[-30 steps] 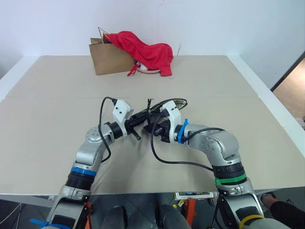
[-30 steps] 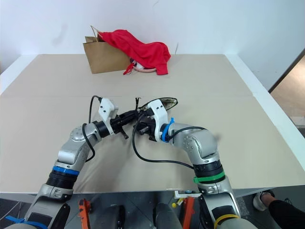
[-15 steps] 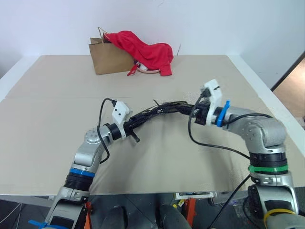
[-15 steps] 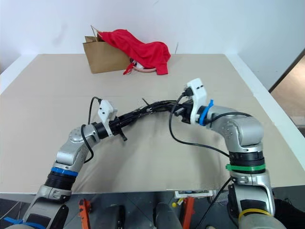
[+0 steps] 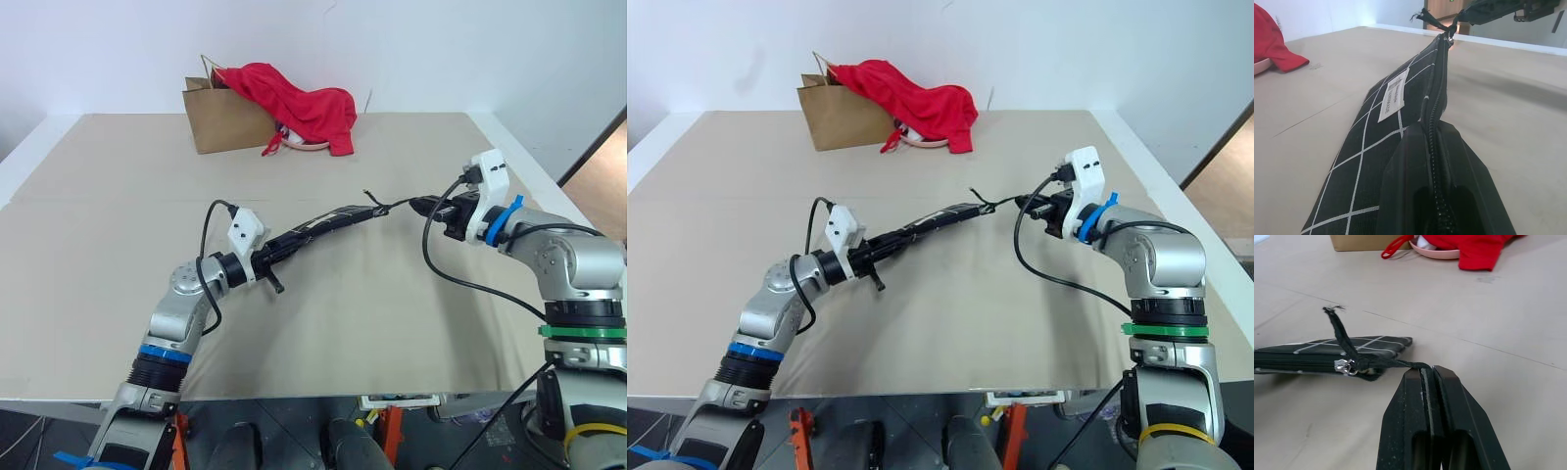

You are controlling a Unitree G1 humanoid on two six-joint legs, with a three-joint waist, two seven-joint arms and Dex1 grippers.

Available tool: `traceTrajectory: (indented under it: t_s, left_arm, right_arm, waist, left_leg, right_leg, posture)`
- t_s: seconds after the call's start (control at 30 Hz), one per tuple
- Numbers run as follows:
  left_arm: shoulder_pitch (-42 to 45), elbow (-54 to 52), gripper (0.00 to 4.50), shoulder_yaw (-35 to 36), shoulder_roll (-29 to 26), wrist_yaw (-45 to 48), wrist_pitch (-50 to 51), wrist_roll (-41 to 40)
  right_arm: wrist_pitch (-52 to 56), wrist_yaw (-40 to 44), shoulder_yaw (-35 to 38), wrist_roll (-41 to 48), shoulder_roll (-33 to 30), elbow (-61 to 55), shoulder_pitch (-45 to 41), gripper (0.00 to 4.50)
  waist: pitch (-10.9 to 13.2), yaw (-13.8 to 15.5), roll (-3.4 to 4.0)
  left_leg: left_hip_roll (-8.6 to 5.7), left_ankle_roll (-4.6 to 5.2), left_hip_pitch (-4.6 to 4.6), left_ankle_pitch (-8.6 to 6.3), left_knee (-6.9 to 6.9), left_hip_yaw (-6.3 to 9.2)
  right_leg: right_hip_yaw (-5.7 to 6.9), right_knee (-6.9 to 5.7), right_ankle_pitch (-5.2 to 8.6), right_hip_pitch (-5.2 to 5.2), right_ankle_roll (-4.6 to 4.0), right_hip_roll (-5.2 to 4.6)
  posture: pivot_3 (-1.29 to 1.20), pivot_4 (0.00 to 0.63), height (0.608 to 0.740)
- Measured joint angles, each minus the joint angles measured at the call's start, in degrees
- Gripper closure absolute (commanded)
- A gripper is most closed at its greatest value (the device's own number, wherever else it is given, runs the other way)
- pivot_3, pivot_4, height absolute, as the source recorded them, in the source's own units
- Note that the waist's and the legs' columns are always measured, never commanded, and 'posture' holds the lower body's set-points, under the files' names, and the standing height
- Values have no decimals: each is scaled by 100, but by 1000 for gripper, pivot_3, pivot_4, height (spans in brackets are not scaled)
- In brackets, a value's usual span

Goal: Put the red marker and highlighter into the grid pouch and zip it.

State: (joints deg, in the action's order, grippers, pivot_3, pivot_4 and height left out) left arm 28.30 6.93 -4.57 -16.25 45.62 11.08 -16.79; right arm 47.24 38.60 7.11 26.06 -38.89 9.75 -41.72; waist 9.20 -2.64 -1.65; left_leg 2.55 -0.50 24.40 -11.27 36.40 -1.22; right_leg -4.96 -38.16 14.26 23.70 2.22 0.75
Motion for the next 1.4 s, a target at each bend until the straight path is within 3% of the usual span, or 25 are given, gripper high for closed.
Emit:
traceTrajectory:
  t_s: [0.13,0.27,0.3,0.43,0.53,0.73,0.83,0.93,0.97,1.0,1.07,1.13,1.23,1.33,1.4]
  left_arm:
    - [-45,68,4500,53,-65,58,-47,-6]
    - [-57,117,4500,75,-79,105,-121,-6]
    - [-56,122,4500,75,-78,114,-130,-6]
    - [-55,175,4500,65,-39,303,-376,-18]
    - [-44,328,4500,39,-23,607,-712,-64]
    - [170,1084,4500,-69,-53,1416,-1621,-5]
    - [312,1376,4500,-168,-17,1743,-1910,6]
    - [477,1839,3424,-359,6,2215,-2273,88]
    - [477,1975,2675,-442,6,2362,-2366,126]
    - [477,1985,2675,-452,6,2378,-2372,131]
    - [476,2069,1546,-462,39,2402,-2444,169]
    - [416,1896,720,-447,50,2305,-2181,107]
    - [235,1449,564,-429,7,2240,-1649,-136]
    - [-114,63,564,114,-344,1638,303,-1224]
    - [-165,-374,564,415,-553,1314,943,-1592]
  right_arm:
    - [-14,192,21,5,-110,-104,130,2414]
    - [-12,375,2,7,-146,-283,353,369]
    - [-1,383,2,9,-146,-316,371,152]
    - [195,731,53,307,-262,-748,663,152]
    - [214,1414,306,723,-716,-1248,1443,152]
    - [-94,2518,1659,1328,-1281,-2281,3497,152]
    - [-165,2517,1887,1406,-1272,-2461,3795,152]
    - [-291,2344,2033,1436,-1160,-2595,3906,0]
    - [-300,2265,2033,1445,-1133,-2627,3919,0]
    - [-302,2255,2033,1445,-1132,-2629,3922,0]
    - [-386,2135,2033,1440,-1117,-2640,4009,0]
    - [-450,2091,2032,1424,-1104,-2639,4083,0]
    - [-522,2037,2030,1411,-1104,-2631,4095,0]
    - [-728,1999,1975,1284,-1131,-2345,3974,0]
    - [-785,2003,1950,1237,-1136,-2240,3915,0]
  waist:
    - [0,5,0]
    - [0,9,0]
    - [0,7,0]
    - [0,11,0]
    - [0,89,1]
    - [1,139,0]
    - [1,108,1]
    - [1,77,1]
    - [1,70,0]
    - [1,69,0]
    - [1,73,0]
    - [1,77,0]
    - [1,75,0]
    - [5,46,-1]
    - [3,38,3]
  left_leg:
    - [0,0,0,0,0,0]
    - [-2,1,1,-1,0,-3]
    - [-1,1,1,-1,0,-3]
    - [-1,1,2,-1,0,2]
    - [-9,9,6,-6,1,12]
    - [-14,14,-6,-10,6,18]
    - [-13,13,-18,-9,9,11]
    - [-11,14,-29,-6,13,11]
    - [-10,14,-29,-5,13,11]
    - [-9,14,-29,-5,13,12]
    - [-9,14,-24,-5,13,14]
    - [-11,14,-19,-6,12,14]
    - [-9,18,-17,-12,9,14]
    - [0,18,-17,-12,10,23]
    - [0,18,-24,-12,11,25]
  right_leg:
    - [0,0,0,-1,0,-1]
    - [-2,1,0,-1,0,-3]
    - [-3,0,0,0,0,-3]
    - [2,0,1,-1,-1,-1]
    - [11,4,4,-6,-7,-8]
    - [15,6,19,-22,15,-9]
    - [9,5,11,-27,11,-7]
    - [8,4,0,-32,4,-4]
    - [7,4,-1,-32,3,-3]
    - [8,4,-1,-32,3,-2]
    - [9,4,2,-32,6,-2]
    - [7,4,9,-30,12,-3]
    - [6,4,16,-29,16,-4]
    - [16,0,17,-28,11,-1]
    - [19,-3,15,-31,5,1]
  posture:
    - [0,150,740]
    - [0,150,740]
    - [0,150,740]
    - [0,150,740]
    - [0,150,740]
    - [0,150,740]
    - [0,150,740]
    - [0,150,740]
    - [0,150,740]
    - [0,150,740]
    - [0,150,740]
    - [0,150,740]
    - [0,150,740]
    - [0,150,740]
    - [0,150,740]
